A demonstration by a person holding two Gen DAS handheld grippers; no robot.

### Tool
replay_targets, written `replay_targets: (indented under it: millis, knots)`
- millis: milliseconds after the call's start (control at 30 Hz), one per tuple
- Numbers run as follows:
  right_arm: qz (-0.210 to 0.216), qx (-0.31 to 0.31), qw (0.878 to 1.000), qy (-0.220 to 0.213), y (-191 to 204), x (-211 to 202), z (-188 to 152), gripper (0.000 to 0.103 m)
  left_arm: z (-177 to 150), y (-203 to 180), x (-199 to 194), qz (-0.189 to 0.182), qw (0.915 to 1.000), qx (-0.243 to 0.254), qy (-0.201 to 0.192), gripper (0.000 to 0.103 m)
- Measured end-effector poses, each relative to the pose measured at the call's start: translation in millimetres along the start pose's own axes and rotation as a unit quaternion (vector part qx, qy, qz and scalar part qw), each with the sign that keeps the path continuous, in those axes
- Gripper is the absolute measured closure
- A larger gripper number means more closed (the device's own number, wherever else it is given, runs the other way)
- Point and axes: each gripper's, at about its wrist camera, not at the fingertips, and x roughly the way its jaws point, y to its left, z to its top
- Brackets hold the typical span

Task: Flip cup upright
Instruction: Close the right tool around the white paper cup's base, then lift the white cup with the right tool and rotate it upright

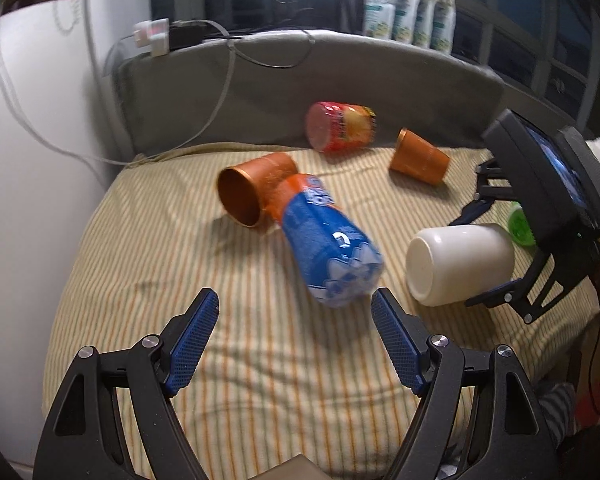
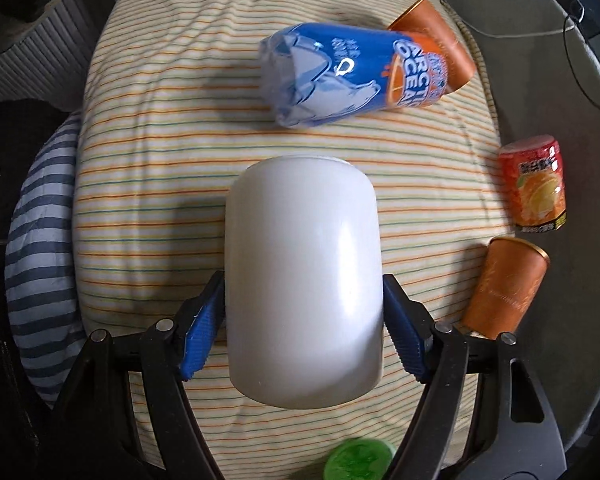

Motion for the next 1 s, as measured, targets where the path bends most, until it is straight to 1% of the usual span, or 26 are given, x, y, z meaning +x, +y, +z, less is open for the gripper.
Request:
replay_targets:
  millis: [67,133,167,200,267,400,467,533,633,733,767,833,867,933,967,1000]
  knots:
    - [0.004,0.005,1.000,-0.006,-0.5,0.7,-1.8,0.025,1.1,-4.8,0.5,-0.009,0.9999,0.012,0.004,0.024]
    - [0.004,0.012,1.000,-0.016,0.7,-3.0,-2.2,0.020,2.9,-9.4,0.8,-0.018,0.9995,0.024,0.009,0.024]
    - [0.003,0.016,1.000,-0.024,1.1,-5.5,-3.3,0.015,3.8,-11.8,-0.1,-0.019,0.9993,0.030,0.009,0.024]
    - [0.004,0.022,0.999,-0.033,2.5,-10.3,-4.7,0.014,5.0,-14.8,-1.5,-0.020,0.9991,0.038,0.007,0.024]
    - [0.007,0.035,0.998,-0.049,1.4,-18.7,-7.6,0.014,7.6,-19.9,-5.3,-0.020,0.9985,0.052,0.002,0.024]
    - [-0.003,0.070,0.994,-0.084,-0.7,-43.5,-18.8,0.014,14.1,-30.1,-10.8,-0.035,0.9962,0.079,-0.005,0.024]
    - [0.000,0.101,0.989,-0.107,-6.5,-54.8,-29.5,0.014,16.3,-35.3,-13.3,-0.043,0.9950,0.090,-0.007,0.024]
    - [-0.008,0.134,0.982,-0.132,-9.6,-66.8,-43.0,0.014,20.6,-41.4,-12.7,-0.057,0.9929,0.104,-0.005,0.024]
    - [-0.034,0.190,0.966,-0.169,-11.6,-82.1,-66.1,0.014,25.9,-52.1,-7.2,-0.078,0.9881,0.132,0.010,0.024]
    - [-0.048,0.260,0.942,-0.206,-11.1,-94.1,-90.6,0.014,27.5,-67.2,-1.4,-0.092,0.9800,0.175,0.023,0.024]
    - [-0.054,0.284,0.932,-0.218,-7.6,-98.3,-100.4,0.014,28.1,-72.1,0.2,-0.098,0.9770,0.187,0.027,0.024]
    - [-0.067,0.325,0.914,-0.231,-3.4,-102.3,-117.1,0.014,29.9,-83.1,3.1,-0.118,0.9689,0.214,0.037,0.024]
    - [-0.071,0.349,0.903,-0.239,0.2,-104.6,-126.2,0.014,30.9,-88.2,4.2,-0.127,0.9647,0.226,0.043,0.024]
    - [-0.074,0.385,0.884,-0.255,4.5,-107.2,-144.0,0.014,33.3,-102.4,8.0,-0.150,0.9507,0.264,0.062,0.024]
    - [-0.073,0.405,0.873,-0.262,7.1,-107.5,-152.1,0.014,34.5,-107.5,10.2,-0.153,0.9456,0.279,0.068,0.024]
    - [-0.070,0.423,0.863,-0.266,9.4,-108.1,-162.3,0.014,36.1,-114.3,12.3,-0.156,0.9388,0.298,0.076,0.024]
